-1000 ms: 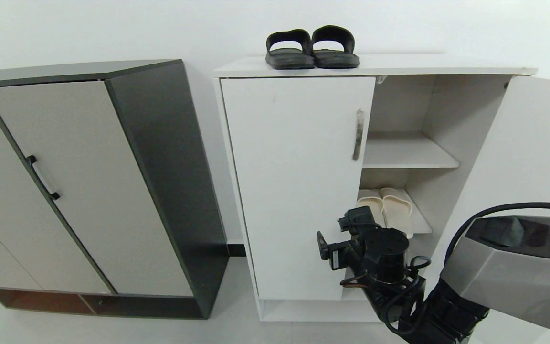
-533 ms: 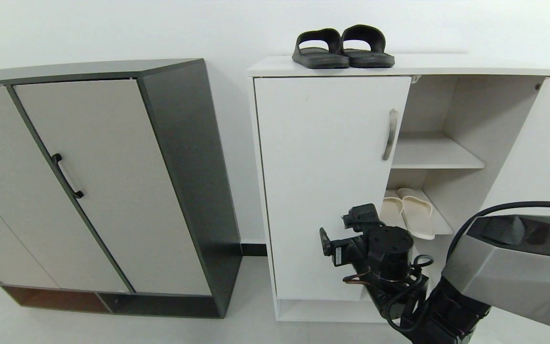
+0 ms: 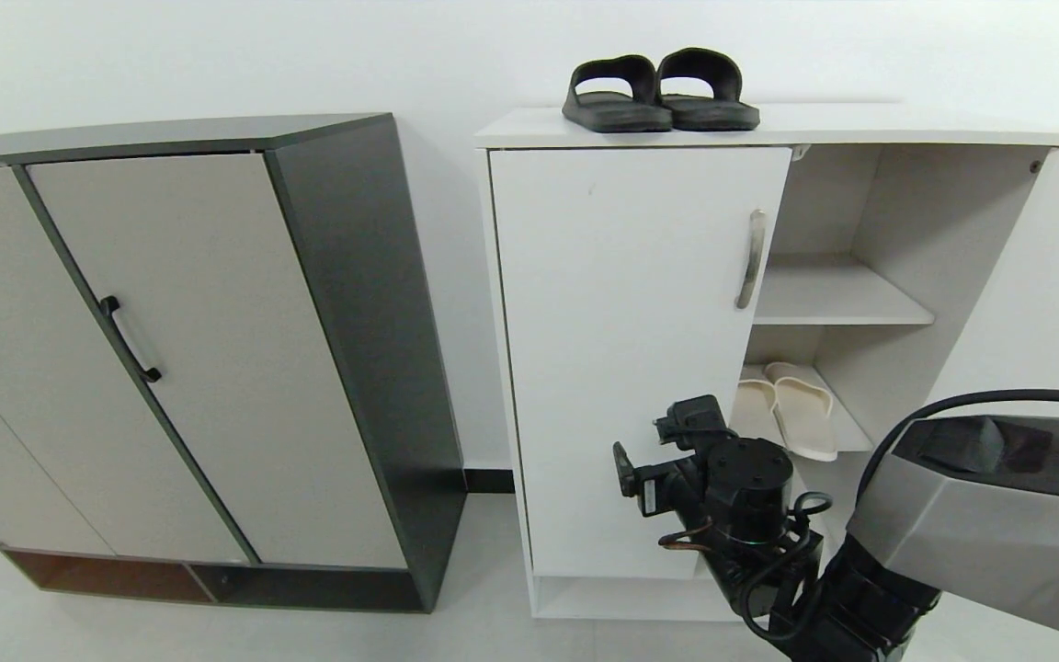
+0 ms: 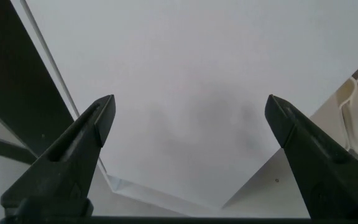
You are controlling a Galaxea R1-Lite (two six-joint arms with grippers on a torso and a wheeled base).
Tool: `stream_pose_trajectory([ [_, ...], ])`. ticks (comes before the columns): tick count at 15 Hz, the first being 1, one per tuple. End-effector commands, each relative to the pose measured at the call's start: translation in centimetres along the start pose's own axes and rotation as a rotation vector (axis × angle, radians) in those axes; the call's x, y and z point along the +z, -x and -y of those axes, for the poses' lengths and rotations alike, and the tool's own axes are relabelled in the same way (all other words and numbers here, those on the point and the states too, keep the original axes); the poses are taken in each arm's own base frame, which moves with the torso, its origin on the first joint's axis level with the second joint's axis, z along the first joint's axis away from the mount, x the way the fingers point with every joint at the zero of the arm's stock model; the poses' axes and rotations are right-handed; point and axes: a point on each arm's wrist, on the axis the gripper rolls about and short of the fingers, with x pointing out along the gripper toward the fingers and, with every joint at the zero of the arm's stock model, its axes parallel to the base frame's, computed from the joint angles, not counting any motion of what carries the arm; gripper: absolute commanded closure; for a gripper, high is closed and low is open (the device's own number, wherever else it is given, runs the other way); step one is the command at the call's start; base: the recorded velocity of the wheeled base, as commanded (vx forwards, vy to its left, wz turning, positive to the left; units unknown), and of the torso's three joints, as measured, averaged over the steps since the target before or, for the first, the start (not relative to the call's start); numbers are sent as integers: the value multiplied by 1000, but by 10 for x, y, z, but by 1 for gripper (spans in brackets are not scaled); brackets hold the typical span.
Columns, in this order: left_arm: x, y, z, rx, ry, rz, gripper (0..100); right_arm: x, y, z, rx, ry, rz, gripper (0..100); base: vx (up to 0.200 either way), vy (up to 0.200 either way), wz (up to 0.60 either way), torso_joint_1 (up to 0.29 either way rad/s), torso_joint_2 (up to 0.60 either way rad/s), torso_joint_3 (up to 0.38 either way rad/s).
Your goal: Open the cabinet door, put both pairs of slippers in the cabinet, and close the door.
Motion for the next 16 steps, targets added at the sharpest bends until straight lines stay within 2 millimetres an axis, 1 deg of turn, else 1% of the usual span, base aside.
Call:
stream_pose_trajectory([
  [1, 0, 0, 0, 0, 0, -1, 100, -1, 0, -1, 2, 3, -4, 0, 0, 0, 0, 0, 0, 0],
  [5, 0, 0, 0, 0, 0, -1, 100, -3, 1, -2, 13, 3, -9, 0, 0, 0, 0, 0, 0, 0],
  [7, 0, 0, 0, 0, 2, -1, 100, -3, 2, -2, 59, 2, -10, 0, 0, 0, 0, 0, 0, 0],
  [9, 0, 0, 0, -1, 0, -1, 100, 3, 11, -3, 79, 0, -4, 0, 0, 0, 0, 4, -55, -45],
  [10, 0, 0, 0, 0, 0, 0, 100, 7, 15, -4, 88, -1, 1, 0, 0, 0, 0, 2, -256, -261],
  [12, 0, 0, 0, -1, 0, -1, 100, 10, 16, -5, 90, -4, 9, 0, 0, 0, 0, 19, -161, -332],
  [16, 0, 0, 0, -1, 2, -1, 100, 10, 17, -4, 88, -3, 6, 0, 0, 0, 0, 59, -513, -360],
])
